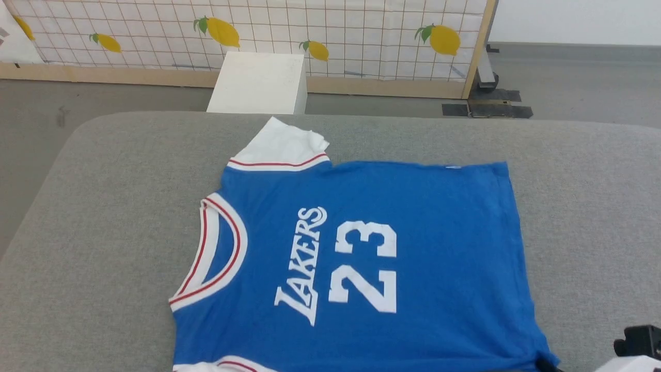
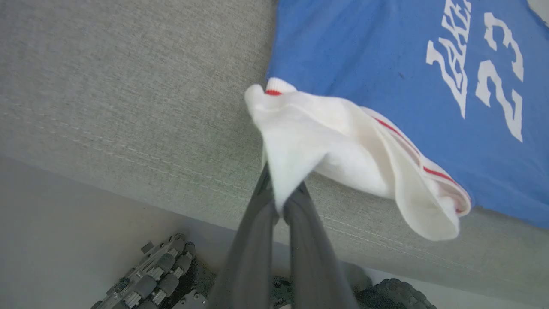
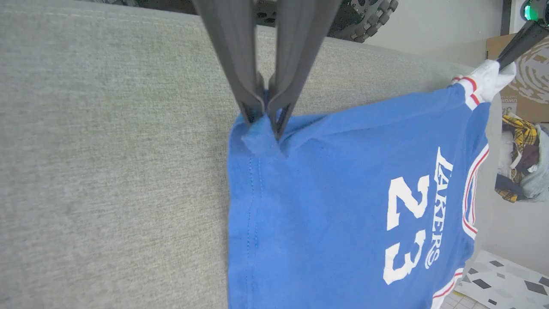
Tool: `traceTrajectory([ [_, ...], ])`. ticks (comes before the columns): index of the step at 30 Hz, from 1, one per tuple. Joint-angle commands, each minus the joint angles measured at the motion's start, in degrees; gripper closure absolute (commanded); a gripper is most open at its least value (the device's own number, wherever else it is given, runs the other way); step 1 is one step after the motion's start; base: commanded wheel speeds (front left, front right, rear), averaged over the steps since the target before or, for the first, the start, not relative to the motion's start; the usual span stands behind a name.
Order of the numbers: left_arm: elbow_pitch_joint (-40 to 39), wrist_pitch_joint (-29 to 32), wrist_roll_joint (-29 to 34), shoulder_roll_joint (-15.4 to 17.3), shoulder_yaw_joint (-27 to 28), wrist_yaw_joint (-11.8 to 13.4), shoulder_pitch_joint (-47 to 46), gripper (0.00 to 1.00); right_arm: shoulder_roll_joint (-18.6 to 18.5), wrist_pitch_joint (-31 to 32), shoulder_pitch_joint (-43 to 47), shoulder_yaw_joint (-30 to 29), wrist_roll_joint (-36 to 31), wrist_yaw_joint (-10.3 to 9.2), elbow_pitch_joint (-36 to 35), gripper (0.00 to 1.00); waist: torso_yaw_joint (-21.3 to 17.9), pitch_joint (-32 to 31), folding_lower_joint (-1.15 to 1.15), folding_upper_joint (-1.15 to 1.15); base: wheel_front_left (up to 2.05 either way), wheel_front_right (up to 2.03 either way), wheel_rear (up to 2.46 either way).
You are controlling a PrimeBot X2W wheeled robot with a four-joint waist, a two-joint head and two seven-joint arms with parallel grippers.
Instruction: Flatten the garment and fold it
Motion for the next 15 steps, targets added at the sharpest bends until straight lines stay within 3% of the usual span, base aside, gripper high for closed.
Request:
traceTrajectory([
  [1, -1.4, -0.2, -0.3, 0.5, 0.8, 0.7, 1.5, 1.0, 0.2, 0.5, 0.9, -0.8, 0.6, -0.08, -1.1, 1.0, -0.1, 0.2, 0.01, 0.0, 0.0, 0.0, 0.0],
  [8, -6.1, -2.2, 2.5, 2.4, 1.5, -0.1, -2.5, 1.0, 0.7, 0.9, -1.9, -2.0, -1.2, -0.08, -4.9, 1.0, -0.4, 1.8, 0.01, 0.0, 0.0, 0.0, 0.0],
  [15, -3.0, 0.1, 7.6, 5.3, -1.7, -3.8, -17.9, 1.0, 0.9, 3.3, -10.4, -2.5, -6.1, -0.08, -3.9, 1.0, -0.4, 6.4, 0.01, 0.0, 0.0, 0.0, 0.0],
])
